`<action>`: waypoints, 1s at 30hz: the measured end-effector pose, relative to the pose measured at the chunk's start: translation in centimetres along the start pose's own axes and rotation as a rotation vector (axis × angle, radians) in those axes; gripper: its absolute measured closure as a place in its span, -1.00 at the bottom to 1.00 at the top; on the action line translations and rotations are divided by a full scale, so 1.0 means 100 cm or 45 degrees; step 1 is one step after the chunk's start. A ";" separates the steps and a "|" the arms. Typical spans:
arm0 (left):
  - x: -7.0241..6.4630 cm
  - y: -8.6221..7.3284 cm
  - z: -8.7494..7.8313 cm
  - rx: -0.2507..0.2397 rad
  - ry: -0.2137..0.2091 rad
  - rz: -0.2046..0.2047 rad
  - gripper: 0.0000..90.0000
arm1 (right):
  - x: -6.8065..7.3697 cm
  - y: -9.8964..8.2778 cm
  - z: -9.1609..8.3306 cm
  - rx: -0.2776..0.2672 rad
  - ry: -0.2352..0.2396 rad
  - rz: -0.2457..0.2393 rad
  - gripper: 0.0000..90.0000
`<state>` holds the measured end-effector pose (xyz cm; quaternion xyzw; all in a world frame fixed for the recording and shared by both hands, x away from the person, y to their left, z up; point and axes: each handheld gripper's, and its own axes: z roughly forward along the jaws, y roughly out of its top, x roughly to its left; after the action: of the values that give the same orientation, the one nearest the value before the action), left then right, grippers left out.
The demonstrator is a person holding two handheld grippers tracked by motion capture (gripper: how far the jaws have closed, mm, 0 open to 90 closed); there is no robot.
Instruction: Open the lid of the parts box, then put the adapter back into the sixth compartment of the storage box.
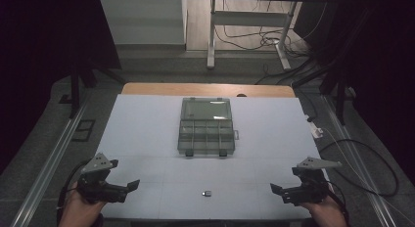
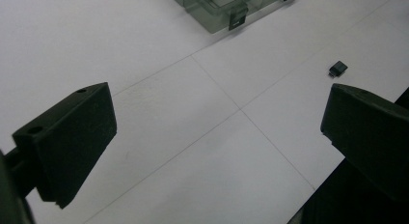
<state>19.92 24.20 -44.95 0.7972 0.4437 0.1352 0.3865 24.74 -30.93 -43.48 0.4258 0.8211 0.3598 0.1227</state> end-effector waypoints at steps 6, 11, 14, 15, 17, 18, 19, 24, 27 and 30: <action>0.000 0.000 0.001 0.007 0.000 -0.001 -1.00 | 0.001 0.001 0.002 0.028 0.006 -0.013 -1.00; 0.000 -0.001 -0.001 -0.013 -0.005 0.011 -0.99 | 0.002 0.002 0.003 0.039 -0.002 -0.024 -1.00; -0.001 -0.001 -0.001 -0.013 -0.008 0.020 -0.99 | 0.002 0.002 0.003 0.022 0.009 -0.021 -1.00; -0.001 -0.001 -0.001 -0.012 -0.007 0.021 -0.99 | 0.003 0.002 0.003 0.006 0.020 -0.018 -1.00; 0.000 -0.001 -0.001 -0.011 -0.009 0.018 -0.99 | 0.003 0.003 0.004 -0.002 0.027 -0.030 -1.00; 0.000 -0.001 0.000 -0.010 -0.011 0.017 -0.99 | 0.004 0.004 0.004 -0.002 0.030 -0.035 -1.00; 0.000 -0.001 0.000 -0.008 -0.012 0.016 -0.99 | 0.004 0.004 0.005 -0.001 0.033 -0.041 -1.00; 0.000 -0.001 0.000 -0.001 -0.014 0.020 -1.00 | 0.007 0.007 0.009 -0.012 0.037 -0.066 -1.00; 0.000 -0.001 0.000 0.000 -0.015 0.020 -0.99 | 0.008 0.008 0.011 -0.018 0.042 -0.070 -1.00; 0.000 -0.001 0.001 0.002 -0.018 0.017 -0.99 | 0.010 0.013 0.015 -0.025 0.073 -0.070 -1.00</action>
<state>19.92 24.20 -45.03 0.8013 0.4357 0.1317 0.3881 25.69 -28.96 -43.58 0.3915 0.8321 0.3764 0.1129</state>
